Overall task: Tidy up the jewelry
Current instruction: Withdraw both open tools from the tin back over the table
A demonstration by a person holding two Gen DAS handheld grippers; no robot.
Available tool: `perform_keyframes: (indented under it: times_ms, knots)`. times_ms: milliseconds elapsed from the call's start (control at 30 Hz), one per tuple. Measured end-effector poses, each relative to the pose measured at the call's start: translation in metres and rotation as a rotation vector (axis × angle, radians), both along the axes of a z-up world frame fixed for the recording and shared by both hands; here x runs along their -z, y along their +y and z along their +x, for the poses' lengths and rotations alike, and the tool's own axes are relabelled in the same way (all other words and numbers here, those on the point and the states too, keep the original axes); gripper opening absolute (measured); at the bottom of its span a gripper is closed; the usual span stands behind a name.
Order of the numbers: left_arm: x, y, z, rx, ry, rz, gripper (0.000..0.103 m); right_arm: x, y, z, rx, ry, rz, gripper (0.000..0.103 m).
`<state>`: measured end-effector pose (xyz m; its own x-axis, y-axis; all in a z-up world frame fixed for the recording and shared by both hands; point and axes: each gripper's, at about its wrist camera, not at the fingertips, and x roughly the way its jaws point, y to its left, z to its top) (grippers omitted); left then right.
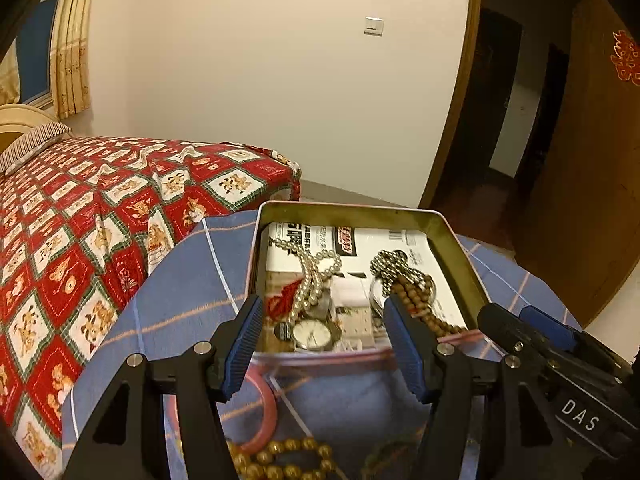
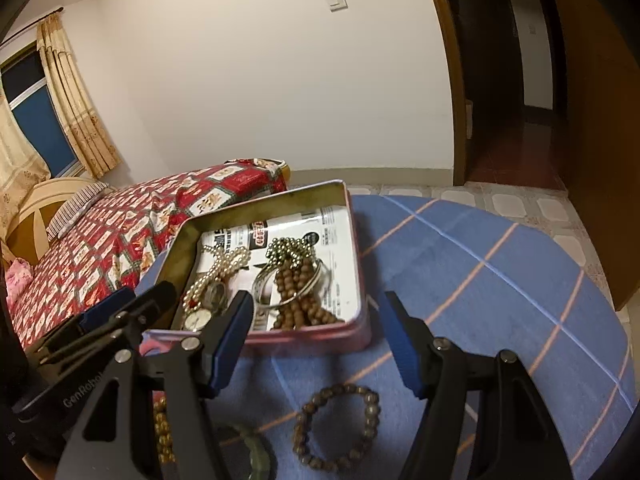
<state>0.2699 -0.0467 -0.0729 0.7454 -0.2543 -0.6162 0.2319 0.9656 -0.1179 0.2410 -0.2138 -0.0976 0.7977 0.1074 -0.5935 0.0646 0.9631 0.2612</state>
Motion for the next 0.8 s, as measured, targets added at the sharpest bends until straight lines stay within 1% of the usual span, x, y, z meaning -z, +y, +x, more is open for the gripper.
perform_keyframes:
  times_ms: [167,233,300,467,800]
  knots:
    - [-0.002,-0.001,-0.014,-0.012,-0.017,0.05,0.063,-0.003,0.004,-0.013,0.013,-0.016,-0.026,0.069]
    - [-0.002,-0.001,-0.019,-0.015,-0.019,0.059,0.063,-0.004,0.005,-0.017,0.015,-0.019,-0.03,0.07]
    - [-0.003,0.001,-0.024,-0.013,-0.023,0.062,0.063,-0.005,0.005,-0.023,0.022,-0.026,-0.033,0.073]
    - [-0.004,-0.001,-0.039,-0.021,-0.04,0.106,0.063,-0.008,0.006,-0.034,0.033,-0.03,-0.039,0.074]
    - [-0.004,0.005,-0.068,-0.012,-0.054,0.127,0.063,-0.008,0.003,-0.062,0.052,-0.028,-0.059,0.074]
